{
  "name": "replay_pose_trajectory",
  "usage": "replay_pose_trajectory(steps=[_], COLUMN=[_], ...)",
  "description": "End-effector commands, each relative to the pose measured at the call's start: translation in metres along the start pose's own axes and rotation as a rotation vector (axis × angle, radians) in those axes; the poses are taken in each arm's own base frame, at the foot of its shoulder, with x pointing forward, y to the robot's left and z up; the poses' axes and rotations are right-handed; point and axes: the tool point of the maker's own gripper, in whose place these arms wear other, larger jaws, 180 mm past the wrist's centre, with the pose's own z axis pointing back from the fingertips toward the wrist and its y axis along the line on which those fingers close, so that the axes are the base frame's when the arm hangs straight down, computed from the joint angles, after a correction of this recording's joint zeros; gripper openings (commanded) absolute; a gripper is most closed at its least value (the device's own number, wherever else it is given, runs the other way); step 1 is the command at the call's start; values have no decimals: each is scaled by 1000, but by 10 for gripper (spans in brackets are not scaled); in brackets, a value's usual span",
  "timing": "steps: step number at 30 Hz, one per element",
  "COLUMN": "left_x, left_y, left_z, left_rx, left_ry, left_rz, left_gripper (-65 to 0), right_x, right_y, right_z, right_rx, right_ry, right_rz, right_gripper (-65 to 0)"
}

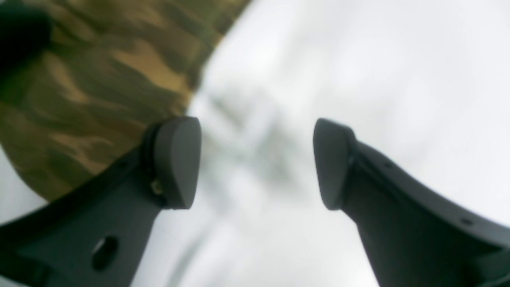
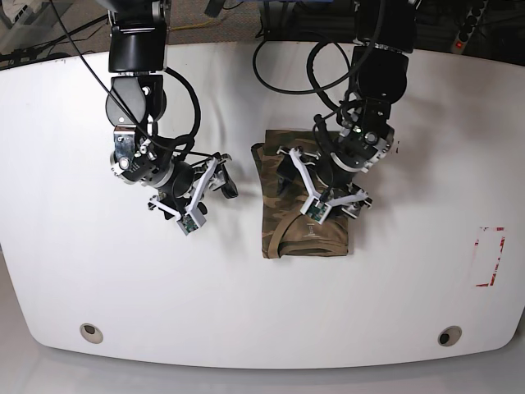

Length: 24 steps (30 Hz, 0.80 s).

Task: Fold the T-shirt properly
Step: 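Grasp the folded bundle with the left gripper and slide it to the table edge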

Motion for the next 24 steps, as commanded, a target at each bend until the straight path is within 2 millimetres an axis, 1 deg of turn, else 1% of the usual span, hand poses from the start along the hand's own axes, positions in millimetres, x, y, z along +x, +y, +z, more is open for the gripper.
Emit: replay_pose_trajectory(steps=[1, 3, 5, 7, 8, 9, 12, 14, 15, 16, 18, 21, 22, 23, 24], left_x=[-1, -18, -43, -64, -78, -88, -104, -114, -122, -132, -145, -156, -163, -173, -179], left_y=[-4, -5, -4, -5, -3, 4, 33, 48, 61, 76, 103, 142, 154, 171, 185], left_z=[-11, -18, -28, -33, -34, -32, -23, -16, -9, 0, 14, 38, 48, 64, 76], left_rx=[14, 36, 57, 54, 56, 67, 115, 121, 126, 130, 146, 178, 189, 206, 226], left_ry=[-22, 1, 39, 76, 109, 132, 165, 186, 213, 253, 307, 341, 362, 392, 411], left_rz=[27, 63, 92, 107, 112, 111, 95, 71, 51, 29, 5, -11, -18, -33, -42], left_gripper=[-142, -142, -140, -140, -140, -140, -140, -140, -140, -140, -140, -140, -142, -142, -142], right_x=[21, 21, 20, 19, 19, 19, 19, 21, 23, 26, 28, 29, 28, 30, 33], right_y=[-2, -2, -3, -2, -2, -2, -2, -2, -1, -1, -1, -2, -2, -1, -1], right_z=[3, 3, 4, 4, 4, 4, 5, 5, 7, 8, 10, 10, 10, 11, 12], right_rx=[1, 1, -1, 0, 0, 0, -1, -2, -4, -6, -9, -12, -12, -12, -14], right_ry=[-65, -65, -62, -61, -62, -62, -63, -68, -74, -81, -83, -69, -67, -72, -78], right_rz=[11, 11, 10, 9, 10, 10, 11, 15, 19, 26, 32, 36, 36, 40, 45], right_gripper=[-235, -235, -235, -235, -235, -235, -235, -235, -235, -235, -235, -235, -235, -235, -235])
